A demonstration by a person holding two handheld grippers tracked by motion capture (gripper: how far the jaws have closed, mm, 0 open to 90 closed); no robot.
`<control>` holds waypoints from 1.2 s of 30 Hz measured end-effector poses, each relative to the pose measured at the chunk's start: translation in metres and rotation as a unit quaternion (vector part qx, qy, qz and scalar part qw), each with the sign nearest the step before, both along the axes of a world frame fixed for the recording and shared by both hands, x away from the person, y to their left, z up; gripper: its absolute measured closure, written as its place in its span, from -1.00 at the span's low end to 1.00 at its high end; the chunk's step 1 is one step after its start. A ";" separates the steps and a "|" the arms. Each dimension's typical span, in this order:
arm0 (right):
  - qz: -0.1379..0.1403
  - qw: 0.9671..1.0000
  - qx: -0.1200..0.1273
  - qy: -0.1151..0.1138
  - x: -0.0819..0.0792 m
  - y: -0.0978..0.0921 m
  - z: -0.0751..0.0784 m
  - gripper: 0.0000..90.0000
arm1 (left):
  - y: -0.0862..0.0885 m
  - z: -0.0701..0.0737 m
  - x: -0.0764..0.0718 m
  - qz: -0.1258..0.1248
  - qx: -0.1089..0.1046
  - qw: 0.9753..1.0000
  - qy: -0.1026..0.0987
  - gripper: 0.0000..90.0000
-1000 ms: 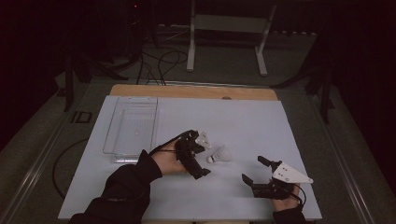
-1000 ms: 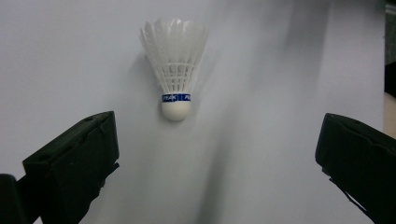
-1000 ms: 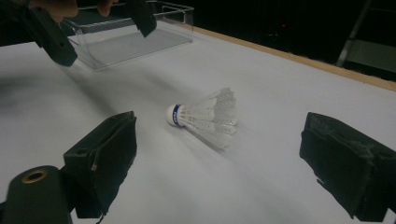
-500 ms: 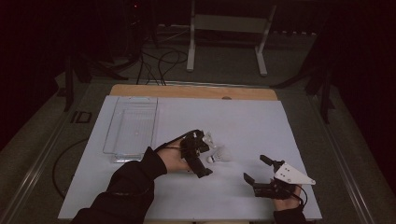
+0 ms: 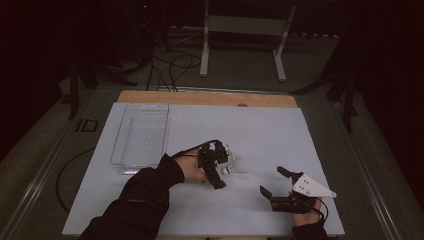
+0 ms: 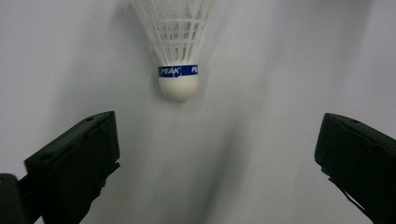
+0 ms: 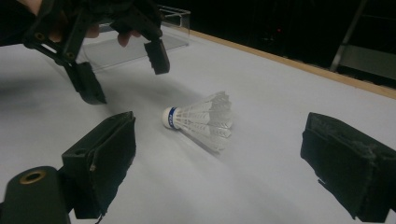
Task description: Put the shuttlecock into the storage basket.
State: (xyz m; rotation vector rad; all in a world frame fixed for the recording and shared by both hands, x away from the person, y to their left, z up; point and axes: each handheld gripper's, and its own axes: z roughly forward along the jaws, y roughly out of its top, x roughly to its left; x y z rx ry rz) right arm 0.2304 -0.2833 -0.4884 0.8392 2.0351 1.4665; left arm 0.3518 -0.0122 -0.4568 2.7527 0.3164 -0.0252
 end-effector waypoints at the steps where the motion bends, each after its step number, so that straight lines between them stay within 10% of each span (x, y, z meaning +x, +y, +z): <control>1: 0.000 1.000 0.000 0.000 0.000 0.000 0.000 -0.77 | 0.000 0.000 0.000 0.000 0.000 1.000 0.000 -0.94; 36: 0.003 1.000 0.003 0.007 0.001 0.000 -0.001 -0.77 | -0.019 -0.026 0.023 0.050 0.004 0.999 0.008 -0.02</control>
